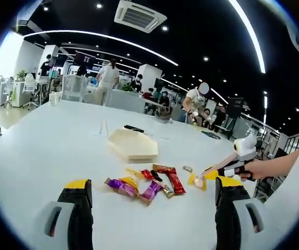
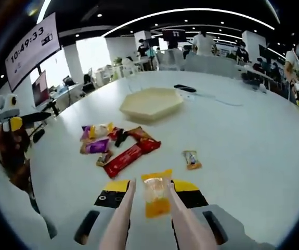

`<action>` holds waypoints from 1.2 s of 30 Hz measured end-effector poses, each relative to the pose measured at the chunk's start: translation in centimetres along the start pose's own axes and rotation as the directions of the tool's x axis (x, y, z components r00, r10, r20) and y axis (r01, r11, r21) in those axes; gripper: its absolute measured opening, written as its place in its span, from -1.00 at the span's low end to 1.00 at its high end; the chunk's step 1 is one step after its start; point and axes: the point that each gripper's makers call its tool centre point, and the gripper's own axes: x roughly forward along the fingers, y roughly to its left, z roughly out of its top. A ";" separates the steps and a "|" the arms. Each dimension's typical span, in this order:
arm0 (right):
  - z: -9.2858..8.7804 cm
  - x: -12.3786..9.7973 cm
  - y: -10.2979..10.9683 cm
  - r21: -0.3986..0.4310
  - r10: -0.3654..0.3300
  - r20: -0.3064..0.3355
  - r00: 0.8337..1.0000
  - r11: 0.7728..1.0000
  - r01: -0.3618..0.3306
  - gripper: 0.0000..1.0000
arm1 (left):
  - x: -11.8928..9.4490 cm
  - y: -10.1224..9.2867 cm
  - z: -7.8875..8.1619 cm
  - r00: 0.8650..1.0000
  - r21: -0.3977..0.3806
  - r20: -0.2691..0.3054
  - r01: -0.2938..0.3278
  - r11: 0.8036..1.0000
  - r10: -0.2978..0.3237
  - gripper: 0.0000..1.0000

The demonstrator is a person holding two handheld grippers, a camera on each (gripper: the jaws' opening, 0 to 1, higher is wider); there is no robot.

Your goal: Place the target food into the container with the food tongs after gripping and lifting it, then release it inside without dropping or visibly crushing the food.

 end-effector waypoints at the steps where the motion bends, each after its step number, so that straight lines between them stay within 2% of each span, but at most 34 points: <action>1: -0.1 0.0 0.1 -0.001 0.001 -0.003 1.000 1.000 -0.001 -0.41 | 0.0 0.0 0.1 1.000 0.001 0.000 0.001 1.000 -0.001 0.99; 2: -0.1 0.2 0.3 -0.013 0.002 -0.004 1.000 1.000 -0.002 -0.41 | -0.1 -0.1 0.9 1.000 0.011 0.024 0.006 1.000 -0.006 0.99; 5: 0.1 0.3 0.1 -0.033 -0.008 -0.002 1.000 0.999 0.008 -0.41 | 0.0 0.8 1.1 0.999 0.001 0.039 0.001 1.000 -0.001 0.99; 10: 0.5 0.3 -0.3 -0.015 -0.026 0.006 1.000 1.000 0.026 -0.41 | 0.8 1.6 0.7 1.000 -0.014 0.009 0.012 1.000 -0.012 0.99; 12: 0.4 0.4 0.0 -0.059 -0.021 -0.007 1.000 0.998 0.020 -0.41 | 0.7 1.4 1.2 1.000 0.008 0.020 0.018 1.000 -0.018 0.99; 14: 0.3 0.6 0.1 -0.152 -0.016 -0.018 1.000 0.988 0.013 -0.41 | 0.6 1.5 1.5 0.999 0.006 0.030 0.014 1.000 -0.014 0.99; 17: -0.1 0.6 0.3 -0.225 -0.021 -0.029 0.999 0.974 0.014 -0.41 | 0.9 1.9 1.0 1.000 -0.009 0.020 0.010 1.000 -0.010 0.99; 19: 0.0 0.5 0.8 -0.234 -0.013 -0.032 0.999 0.972 0.006 -0.41 | 1.0 1.9 0.6 1.000 -0.011 0.001 0.010 1.000 -0.010 0.99; 23: 0.4 0.4 0.9 -0.270 -0.008 -0.036 0.999 0.963 -0.003 -0.41 | 0.6 1.6 1.0 1.000 -0.010 0.018 0.010 1.000 -0.010 0.99; 26: 0.8 0.3 0.6 -0.272 -0.002 -0.033 0.999 0.962 -0.007 -0.40 | 0.6 1.7 0.5 1.000 -0.016 0.007 0.006 1.000 -0.006 0.99; 29: 0.9 0.3 0.7 -0.264 0.032 -0.047 0.998 0.964 -0.043 -0.40 | 0.6 1.7 0.0 1.000 -0.019 -0.009 0.008 1.000 -0.008 0.99; 30: 0.4 0.4 1.1 -0.245 0.076 -0.087 0.993 0.965 -0.095 -0.40 | 0.6 1.5 0.1 1.000 -0.020 -0.010 0.011 1.000 -0.011 0.99; 31: 0.2 0.4 1.1 -0.242 0.085 -0.098 0.992 0.964 -0.107 -0.40 | 0.5 1.4 0.1 1.000 -0.020 -0.008 0.012 1.000 -0.012 0.99; 36: 0.3 0.7 1.2 -0.285 0.117 -0.131 0.985 0.947 -0.150 -0.40 | 0.0 0.8 -0.3 1.000 -0.019 -0.017 0.008 1.000 -0.008 0.99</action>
